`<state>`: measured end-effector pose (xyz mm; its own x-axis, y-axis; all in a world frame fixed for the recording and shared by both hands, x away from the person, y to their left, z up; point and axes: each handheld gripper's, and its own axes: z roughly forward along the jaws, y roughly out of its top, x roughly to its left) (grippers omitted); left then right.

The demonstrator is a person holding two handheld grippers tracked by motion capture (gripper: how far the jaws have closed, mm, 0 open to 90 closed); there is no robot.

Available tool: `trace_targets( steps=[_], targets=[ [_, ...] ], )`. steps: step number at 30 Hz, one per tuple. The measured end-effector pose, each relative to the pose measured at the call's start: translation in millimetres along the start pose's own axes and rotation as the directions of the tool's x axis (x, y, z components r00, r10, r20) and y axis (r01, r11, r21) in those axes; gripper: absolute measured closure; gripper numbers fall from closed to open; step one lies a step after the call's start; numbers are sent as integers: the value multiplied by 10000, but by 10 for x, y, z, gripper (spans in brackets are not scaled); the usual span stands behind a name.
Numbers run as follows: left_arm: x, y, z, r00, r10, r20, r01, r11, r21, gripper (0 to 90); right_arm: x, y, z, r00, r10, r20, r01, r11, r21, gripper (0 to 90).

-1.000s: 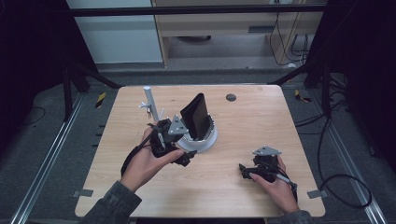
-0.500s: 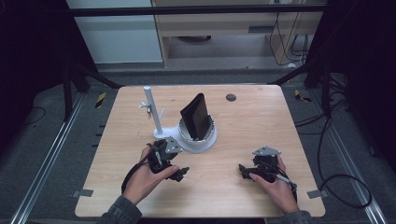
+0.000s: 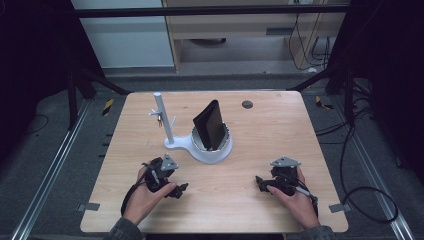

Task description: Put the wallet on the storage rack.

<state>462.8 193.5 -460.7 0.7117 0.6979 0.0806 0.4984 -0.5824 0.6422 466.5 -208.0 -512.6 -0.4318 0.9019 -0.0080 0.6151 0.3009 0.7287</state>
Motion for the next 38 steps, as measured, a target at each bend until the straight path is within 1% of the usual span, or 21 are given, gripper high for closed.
trace_targets(
  steps=[1,2,3,4,5,6,7,9,11,12,13,14,15,16,19,22,24,32,38],
  targets=[
    [0,0,0,10000,0,0,0,10000,0,54,0,0,0,10000,0,0,0,10000,0,33],
    [94,-70,1,9991,-367,-231,361,9990,-253,58,0,0,0,10000,3,2,-3,10000,0,33],
    [94,-70,1,9991,-367,-231,361,9990,-253,60,0,0,0,10000,3,2,-3,10000,0,33],
    [185,-146,15,9965,-667,-510,648,9972,-381,60,0,0,0,10000,2,1,-2,10000,-1,33],
    [185,-146,15,9965,-667,-510,648,9972,-381,60,0,0,0,10000,2,1,-2,10000,-1,33],
    [268,-223,38,9929,-924,-746,901,9954,-334,62,0,0,0,10000,2,-2,-2,10000,-1,33],
    [268,-223,38,9929,-924,-746,901,9954,-334,62,0,0,0,10000,2,-2,-2,10000,-1,33],
    [357,-307,62,9876,-1209,-1002,1183,9925,-314,62,0,0,0,10000,0,-2,0,10000,0,33],
    [412,-367,80,9816,-1500,-1184,1463,9884,-397,65,0,0,0,10000,2,-3,-2,10000,0,33],
    [458,-424,102,9763,-1725,-1304,1677,9847,-469,65,0,0,0,10000,4,-2,-4,10000,0,33],
    [458,-424,102,9763,-1725,-1304,1677,9847,-469,65,0,0,0,10000,4,-2,-4,10000,0,33],
    [489,-462,131,9734,-1841,-1361,1792,9827,-473,65,0,0,0,10000,-1,-3,1,10000,1,33],
    [489,-462,131,9734,-1841,-1361,1792,9827,-473,66,0,0,0,10000,-1,-3,1,10000,1,33],
    [502,-483,158,9722,-1881,-1397,1834,9820,-459,66,0,0,0,10000,-1,-2,1,10000,-3,33],
    [508,-488,179,9721,-1879,-1405,1828,9820,-481,58,0,0,0,10000,4,-2,-4,10000,0,33],
    [526,-502,222,9704,-2134,-1129,2063,9759,-711,42,1,-1,-1,10000,6,1,-6,10000,-1,33],
    [529,-528,240,9686,-2227,-1106,2123,9723,-979,13,1,-1,-1,10000,7,4,-7,10000,-4,33],
    [534,-527,240,9696,-2183,-1105,2086,9736,-930,5,2,-1,-1,10000,6,7,-6,10000,0,33],
    [528,-528,242,9679,-2242,-1137,2139,9721,-960,5,10,-4,-4,10000,2,5,-2,10000,-6,30]
  ],
)
